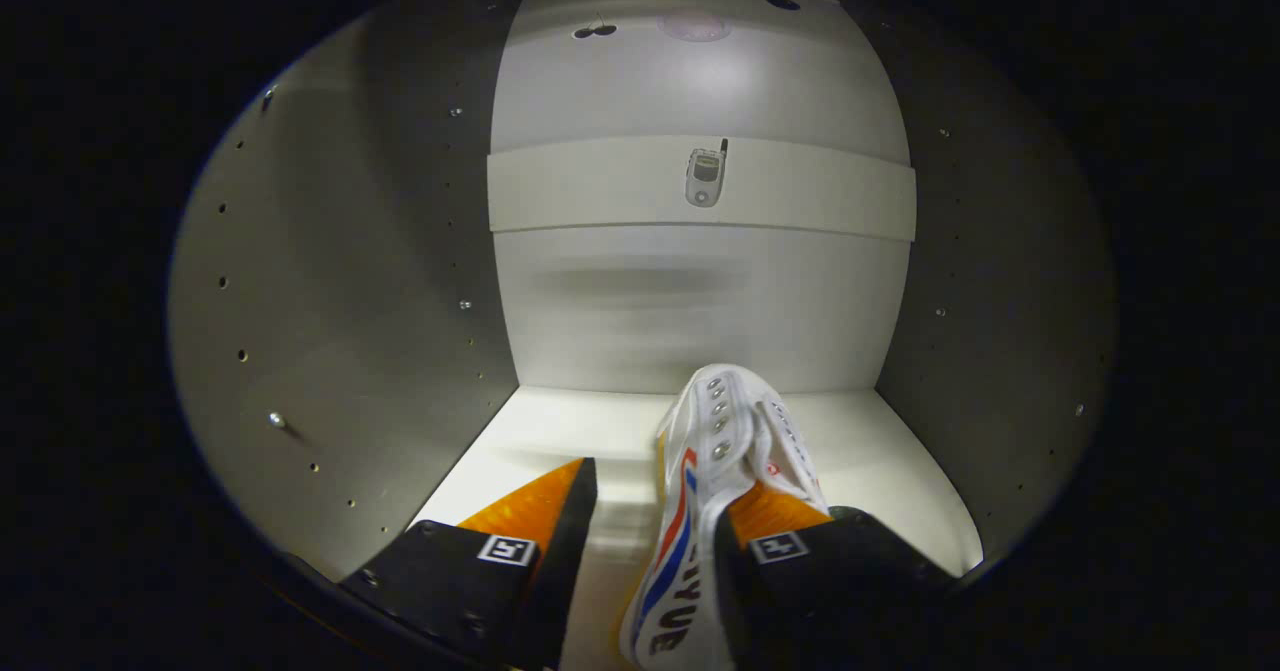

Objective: Open the shoe cabinet door, grab the shoes and put them into the shoe cabinet, then close the shoe cabinet door.

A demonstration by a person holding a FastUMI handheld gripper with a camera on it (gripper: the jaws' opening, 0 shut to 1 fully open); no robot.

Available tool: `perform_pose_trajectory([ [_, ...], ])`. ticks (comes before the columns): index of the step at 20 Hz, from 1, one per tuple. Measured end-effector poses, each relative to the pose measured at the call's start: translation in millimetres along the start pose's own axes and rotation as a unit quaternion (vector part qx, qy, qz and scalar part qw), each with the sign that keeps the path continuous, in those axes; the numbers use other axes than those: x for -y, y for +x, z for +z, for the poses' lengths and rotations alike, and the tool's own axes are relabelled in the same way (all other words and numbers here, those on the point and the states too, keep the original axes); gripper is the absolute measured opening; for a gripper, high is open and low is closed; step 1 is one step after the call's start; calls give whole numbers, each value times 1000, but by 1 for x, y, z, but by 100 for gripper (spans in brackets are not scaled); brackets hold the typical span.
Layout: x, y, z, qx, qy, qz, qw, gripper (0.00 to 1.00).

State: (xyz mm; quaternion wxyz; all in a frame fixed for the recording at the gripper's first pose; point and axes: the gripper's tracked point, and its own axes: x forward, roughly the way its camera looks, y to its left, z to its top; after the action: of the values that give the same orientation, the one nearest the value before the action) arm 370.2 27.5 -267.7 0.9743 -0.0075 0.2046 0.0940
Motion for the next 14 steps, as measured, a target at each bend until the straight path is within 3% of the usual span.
perform_pose_trajectory([
  [3,-3,-10,1,-1,12,4,1000,98],
  [9,-5,-41,13,23,24,-2,999,96],
  [14,-6,-97,24,50,25,0,998,97],
])
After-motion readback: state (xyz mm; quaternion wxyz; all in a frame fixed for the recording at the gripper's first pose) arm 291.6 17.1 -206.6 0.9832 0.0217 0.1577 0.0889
